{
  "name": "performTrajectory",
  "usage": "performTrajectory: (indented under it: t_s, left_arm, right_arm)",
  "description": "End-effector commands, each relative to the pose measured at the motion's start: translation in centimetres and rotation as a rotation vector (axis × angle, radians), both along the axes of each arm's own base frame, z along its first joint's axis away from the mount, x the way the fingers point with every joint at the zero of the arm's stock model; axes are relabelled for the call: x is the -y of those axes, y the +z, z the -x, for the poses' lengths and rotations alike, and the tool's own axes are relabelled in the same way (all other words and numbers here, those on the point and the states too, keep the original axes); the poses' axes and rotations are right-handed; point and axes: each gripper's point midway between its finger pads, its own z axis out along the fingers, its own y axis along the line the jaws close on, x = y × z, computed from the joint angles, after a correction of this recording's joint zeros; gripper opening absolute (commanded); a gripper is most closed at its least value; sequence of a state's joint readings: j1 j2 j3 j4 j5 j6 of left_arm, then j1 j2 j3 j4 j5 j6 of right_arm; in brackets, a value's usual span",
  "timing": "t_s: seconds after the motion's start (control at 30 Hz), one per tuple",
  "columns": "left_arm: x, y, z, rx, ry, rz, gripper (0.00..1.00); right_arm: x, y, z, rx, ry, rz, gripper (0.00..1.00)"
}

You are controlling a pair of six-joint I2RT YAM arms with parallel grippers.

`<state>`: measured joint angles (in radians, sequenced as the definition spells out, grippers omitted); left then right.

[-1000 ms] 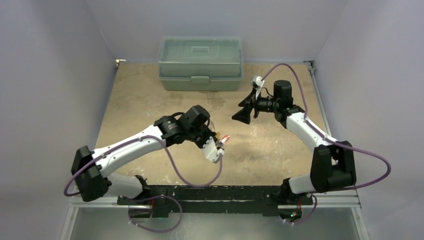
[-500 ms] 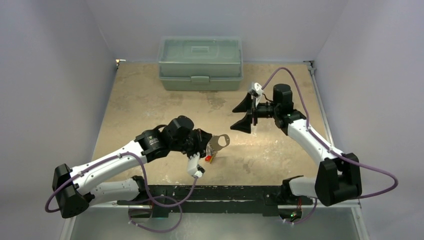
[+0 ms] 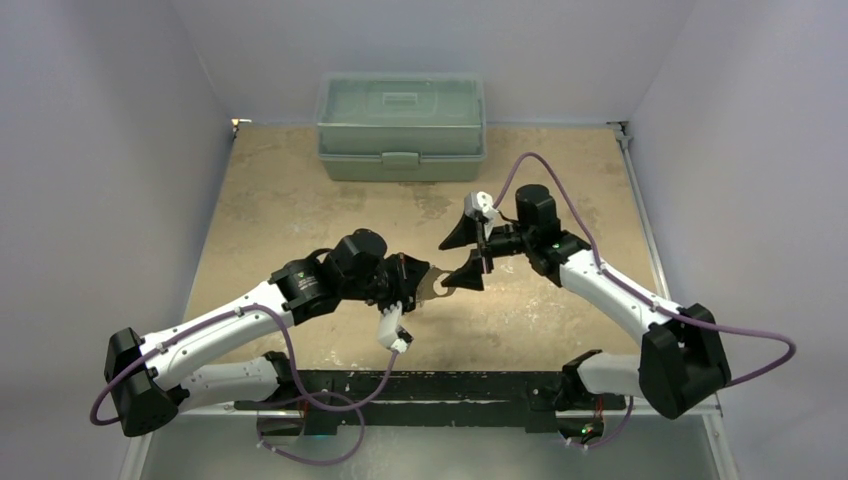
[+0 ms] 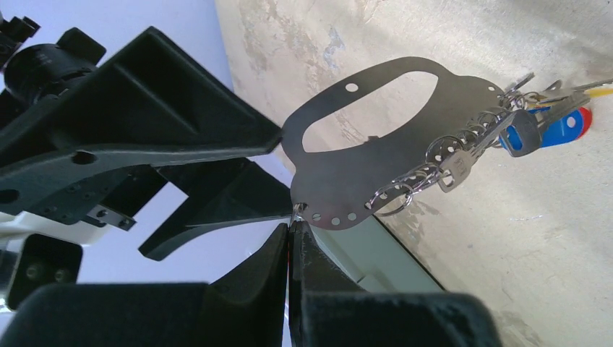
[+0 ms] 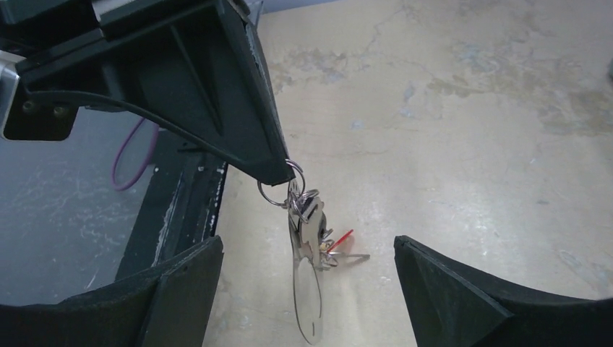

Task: Remove the keys from the keyring

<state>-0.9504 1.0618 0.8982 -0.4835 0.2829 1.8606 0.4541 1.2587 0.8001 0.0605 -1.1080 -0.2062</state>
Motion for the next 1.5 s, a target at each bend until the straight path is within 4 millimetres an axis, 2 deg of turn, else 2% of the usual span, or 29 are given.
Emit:
performTrajectory:
  t_s: [0.0,0.3,0.57,0.9,1.1,1.17,1.27,1.37,1.4,1.47]
  left_arm:
    - [0.7,1.6,0.3,0.013,-0.026,0.056,0.0]
    - [0.7,1.5,0.1,-0.015,0.0,0.066,0.0]
    - [1.0,1.7,0.0,-0.04,0.018,0.084,0.0]
    - [1.0,1.6,-0.1,-0.074,0.045,0.103,0.0]
    - [0.1,0.9,0.3,-0.131,0.081,0.071,0.0]
    - [-0.5,0.2,0.7,-0.152,0.087,0.04,0.0]
    - [-1.4,-0.6,1.4,-0.216,0.112,-0.003,0.22]
    - [-2.2,-0.8,2.0,-0.374,0.216,-0.026,0.56]
    - [-2.5,-0.9,2.2,-0.456,0.277,-0.038,0.63]
    - [-3.6,-1.8,2.8,-0.619,0.393,-0.107,0.68]
  right_arm:
    - [-1.2,0.6,-0.3,0.075,0.018,0.008,0.89]
    - [-2.0,-0.1,0.7,0.073,0.057,0.003,0.67]
    - [-2.6,-1.5,0.9,0.039,0.09,0.028,0.5]
    - [-2.9,-1.4,1.2,0.034,0.118,0.024,0.23]
    - [-2.4,-1.1,0.2,0.112,0.072,0.069,0.0]
    - [-2.1,-1.0,-0.3,0.148,0.056,0.097,0.0]
    - [-1.9,-0.3,-0.7,0.209,0.053,0.122,0.0]
    - [-1.4,0.7,-1.0,0.283,0.054,0.144,0.0]
    - [-1.2,0.9,-0.9,0.305,0.061,0.158,0.0]
    - [-0.7,1.2,-0.8,0.354,0.079,0.187,0.0]
